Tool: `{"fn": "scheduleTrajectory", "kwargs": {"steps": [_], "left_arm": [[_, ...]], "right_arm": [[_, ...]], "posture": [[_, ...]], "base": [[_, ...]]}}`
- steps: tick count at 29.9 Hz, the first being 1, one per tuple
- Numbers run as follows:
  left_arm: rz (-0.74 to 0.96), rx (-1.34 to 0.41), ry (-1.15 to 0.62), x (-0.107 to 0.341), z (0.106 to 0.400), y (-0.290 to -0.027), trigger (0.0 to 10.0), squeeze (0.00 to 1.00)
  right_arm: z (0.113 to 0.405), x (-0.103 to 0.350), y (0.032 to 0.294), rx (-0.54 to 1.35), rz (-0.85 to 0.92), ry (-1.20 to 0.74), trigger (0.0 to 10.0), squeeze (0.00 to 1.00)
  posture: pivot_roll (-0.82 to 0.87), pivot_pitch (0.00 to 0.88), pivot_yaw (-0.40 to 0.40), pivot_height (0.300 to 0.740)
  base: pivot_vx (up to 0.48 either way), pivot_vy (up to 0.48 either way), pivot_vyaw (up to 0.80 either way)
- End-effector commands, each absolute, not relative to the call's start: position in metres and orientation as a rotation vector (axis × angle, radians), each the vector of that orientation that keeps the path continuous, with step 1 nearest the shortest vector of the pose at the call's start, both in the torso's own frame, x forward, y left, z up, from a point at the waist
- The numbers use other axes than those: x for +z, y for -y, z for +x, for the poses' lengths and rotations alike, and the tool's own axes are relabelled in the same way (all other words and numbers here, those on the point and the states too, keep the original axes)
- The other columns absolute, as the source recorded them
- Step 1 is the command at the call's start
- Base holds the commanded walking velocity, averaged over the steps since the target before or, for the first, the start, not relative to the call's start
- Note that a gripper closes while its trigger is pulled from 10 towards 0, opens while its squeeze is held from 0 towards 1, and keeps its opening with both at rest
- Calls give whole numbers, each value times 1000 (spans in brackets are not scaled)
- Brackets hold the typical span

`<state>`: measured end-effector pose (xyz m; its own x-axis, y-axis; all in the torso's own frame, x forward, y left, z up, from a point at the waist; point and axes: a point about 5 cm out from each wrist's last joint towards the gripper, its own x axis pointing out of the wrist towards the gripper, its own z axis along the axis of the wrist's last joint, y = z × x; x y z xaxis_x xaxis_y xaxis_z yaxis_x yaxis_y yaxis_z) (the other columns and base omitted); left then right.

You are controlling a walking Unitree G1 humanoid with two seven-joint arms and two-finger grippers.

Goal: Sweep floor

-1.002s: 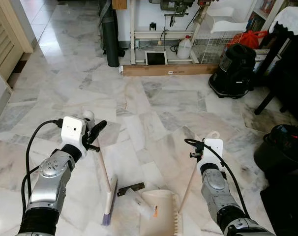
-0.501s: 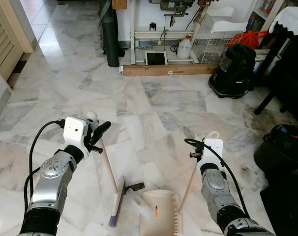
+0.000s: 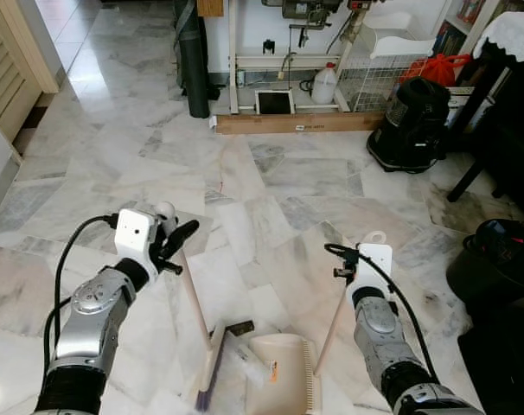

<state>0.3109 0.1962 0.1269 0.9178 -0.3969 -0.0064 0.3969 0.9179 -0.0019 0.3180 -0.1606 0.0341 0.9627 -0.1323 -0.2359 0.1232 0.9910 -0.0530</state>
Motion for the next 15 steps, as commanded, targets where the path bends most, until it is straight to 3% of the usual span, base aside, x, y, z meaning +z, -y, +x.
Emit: {"fn": "scheduleTrajectory", "kwargs": {"steps": [1, 15], "left_arm": [[-87, -430, 12, 133, 311, -194, 10000, 0], [-337, -417, 102, 159, 318, -197, 10000, 0]], "right_arm": [[308, 19, 163, -138, -49, -322, 10000, 0], [310, 21, 163, -140, -46, -315, 10000, 0]], "posture": [[-22, 115, -46, 740], [-18, 110, -46, 740]], "base": [[0, 0, 0], [0, 0, 0]]}}
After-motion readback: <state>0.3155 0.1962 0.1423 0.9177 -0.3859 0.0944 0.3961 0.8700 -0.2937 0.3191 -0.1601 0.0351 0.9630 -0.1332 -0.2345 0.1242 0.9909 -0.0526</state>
